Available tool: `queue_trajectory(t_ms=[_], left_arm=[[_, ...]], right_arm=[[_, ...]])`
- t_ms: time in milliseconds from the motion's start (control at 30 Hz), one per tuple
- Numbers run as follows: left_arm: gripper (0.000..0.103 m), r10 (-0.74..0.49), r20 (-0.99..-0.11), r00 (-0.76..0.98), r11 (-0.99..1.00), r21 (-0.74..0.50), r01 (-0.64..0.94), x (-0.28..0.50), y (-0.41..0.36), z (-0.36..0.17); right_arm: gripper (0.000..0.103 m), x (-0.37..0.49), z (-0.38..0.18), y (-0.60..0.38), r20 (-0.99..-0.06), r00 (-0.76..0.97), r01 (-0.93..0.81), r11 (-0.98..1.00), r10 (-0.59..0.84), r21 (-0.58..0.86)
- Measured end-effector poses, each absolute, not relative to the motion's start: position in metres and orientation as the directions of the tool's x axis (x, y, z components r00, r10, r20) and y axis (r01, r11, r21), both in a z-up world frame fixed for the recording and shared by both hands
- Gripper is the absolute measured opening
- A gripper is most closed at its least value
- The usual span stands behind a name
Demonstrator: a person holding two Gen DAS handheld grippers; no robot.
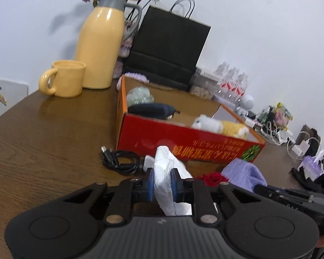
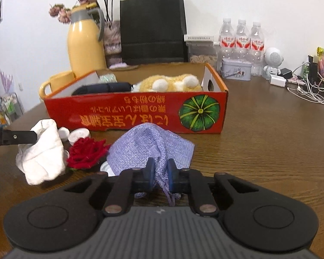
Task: Organize objects
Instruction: 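Grasp the white tissue with the left gripper while the right grasps the purple cloth bag, then carry the tissue and purple bag into the box and open both grippers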
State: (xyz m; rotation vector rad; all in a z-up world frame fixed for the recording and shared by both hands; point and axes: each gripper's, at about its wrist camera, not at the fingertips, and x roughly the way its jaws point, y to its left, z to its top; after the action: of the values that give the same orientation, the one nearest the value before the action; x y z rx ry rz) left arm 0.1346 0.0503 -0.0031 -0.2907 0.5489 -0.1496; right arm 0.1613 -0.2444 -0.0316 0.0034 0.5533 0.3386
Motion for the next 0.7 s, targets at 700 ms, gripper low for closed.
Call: queue_trajectory(t_ms=[700], left_arm=[[0.014, -0.25, -0.347, 0.904, 0.937, -0.322, 0.136, 0.151, 0.031, 0.06]], right_arm=[[0.012, 0.165, 0.02, -0.241, -0.341, 0.87, -0.331, 0.935, 0.355, 0.127]])
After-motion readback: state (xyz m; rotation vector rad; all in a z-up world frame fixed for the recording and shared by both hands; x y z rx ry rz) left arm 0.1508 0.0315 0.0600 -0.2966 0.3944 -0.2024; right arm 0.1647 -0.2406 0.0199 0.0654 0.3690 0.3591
